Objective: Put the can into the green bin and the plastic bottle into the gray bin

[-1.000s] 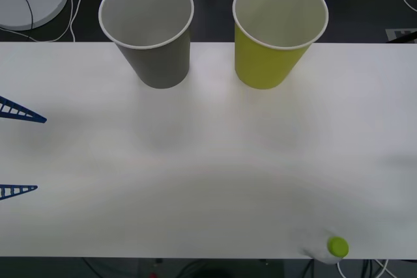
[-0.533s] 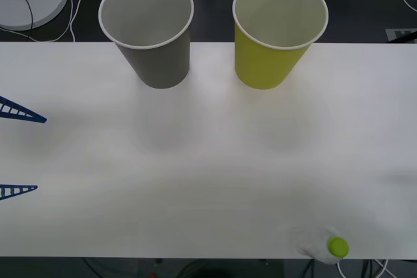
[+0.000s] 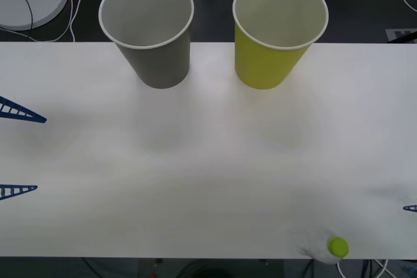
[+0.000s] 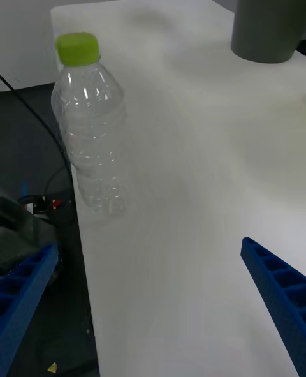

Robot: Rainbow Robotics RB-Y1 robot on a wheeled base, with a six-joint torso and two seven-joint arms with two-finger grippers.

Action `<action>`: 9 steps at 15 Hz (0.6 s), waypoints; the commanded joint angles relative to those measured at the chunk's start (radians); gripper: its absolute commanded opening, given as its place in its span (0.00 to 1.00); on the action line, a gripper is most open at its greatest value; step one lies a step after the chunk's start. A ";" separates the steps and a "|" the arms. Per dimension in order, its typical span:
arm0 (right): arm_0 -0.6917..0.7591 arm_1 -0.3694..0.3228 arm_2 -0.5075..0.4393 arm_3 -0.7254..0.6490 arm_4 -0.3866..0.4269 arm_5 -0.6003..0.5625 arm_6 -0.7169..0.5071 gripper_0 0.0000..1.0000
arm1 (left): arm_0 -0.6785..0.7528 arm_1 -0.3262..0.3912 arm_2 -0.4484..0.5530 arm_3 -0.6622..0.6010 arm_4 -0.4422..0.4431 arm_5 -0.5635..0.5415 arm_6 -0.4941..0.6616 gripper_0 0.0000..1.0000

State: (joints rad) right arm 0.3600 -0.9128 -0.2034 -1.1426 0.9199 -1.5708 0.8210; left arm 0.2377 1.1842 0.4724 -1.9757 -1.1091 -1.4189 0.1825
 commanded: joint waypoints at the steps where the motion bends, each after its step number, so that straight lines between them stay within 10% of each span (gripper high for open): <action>1: -0.010 0.026 0.062 0.000 -0.015 0.000 0.012 1.00 | 0.000 0.000 0.000 0.000 0.000 0.000 0.000 1.00; 9: -0.029 0.123 0.101 0.000 0.000 0.000 0.055 1.00 | 0.000 0.000 0.000 0.000 0.000 0.000 0.000 1.00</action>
State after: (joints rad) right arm 0.3344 -0.7958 -0.1081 -1.1426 0.9201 -1.5708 0.8722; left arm 0.2377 1.1842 0.4725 -1.9757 -1.1091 -1.4189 0.1825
